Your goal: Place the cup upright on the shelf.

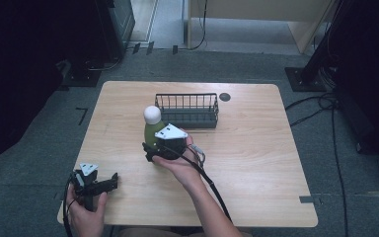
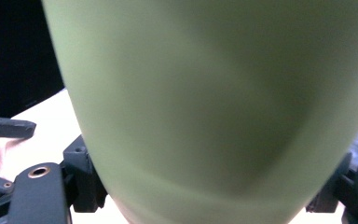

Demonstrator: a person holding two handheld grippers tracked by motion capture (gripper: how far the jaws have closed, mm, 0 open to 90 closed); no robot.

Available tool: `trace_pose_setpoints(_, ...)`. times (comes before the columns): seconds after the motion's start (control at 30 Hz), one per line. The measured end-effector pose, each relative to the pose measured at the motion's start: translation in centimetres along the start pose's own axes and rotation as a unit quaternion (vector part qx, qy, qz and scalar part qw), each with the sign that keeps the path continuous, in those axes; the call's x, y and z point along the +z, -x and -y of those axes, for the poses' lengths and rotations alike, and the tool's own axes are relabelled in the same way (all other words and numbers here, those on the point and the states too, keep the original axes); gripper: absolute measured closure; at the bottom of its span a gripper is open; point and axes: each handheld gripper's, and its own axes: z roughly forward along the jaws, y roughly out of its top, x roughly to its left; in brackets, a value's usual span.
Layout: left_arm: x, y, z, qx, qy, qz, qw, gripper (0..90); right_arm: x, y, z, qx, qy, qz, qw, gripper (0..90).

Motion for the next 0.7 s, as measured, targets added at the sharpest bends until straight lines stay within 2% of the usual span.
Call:
trace_pose_setpoints(0.13, 0.0, 0.0, 0.0, 0.000, 0.000, 0.000, 1.0000, 0.0, -0.8, 0.9, -0.9, -0.007, 0.001, 0.013, 0.9999, 20.2)
trace_pose_setpoints(0.5, 0.0, 0.0, 0.0, 0.000, -0.001, 0.000, 1.0000, 0.0, -2.2, 2.9, -3.2, -0.006, 0.004, 0.033, 0.9994, 20.2)
trace_pose_setpoints(0.57, 0.0, 0.0, 0.0, 0.000, -0.001, 0.000, 1.0000, 0.0, -2.4, 3.4, -3.7, -0.004, 0.002, 0.039, 0.9992, 20.2)
trace_pose_setpoints(0.6, 0.0, 0.0, 0.0, 0.000, -0.001, 0.000, 1.0000, 0.0, -2.6, 4.2, -4.2, 0.001, 0.003, 0.045, 0.9990, 20.2)
trace_pose_setpoints(0.67, 0.0, 0.0, 0.0, 0.000, 0.000, 0.000, 1.0000, 0.0, -2.6, 4.4, -4.3, 0.002, 0.003, 0.046, 0.9989, 20.2)
trace_pose_setpoints(0.7, 0.0, 0.0, 0.0, 0.000, -0.001, 0.000, 1.0000, 0.0, -2.8, 4.9, -4.7, 0.007, 0.004, 0.047, 0.9989, 20.2)
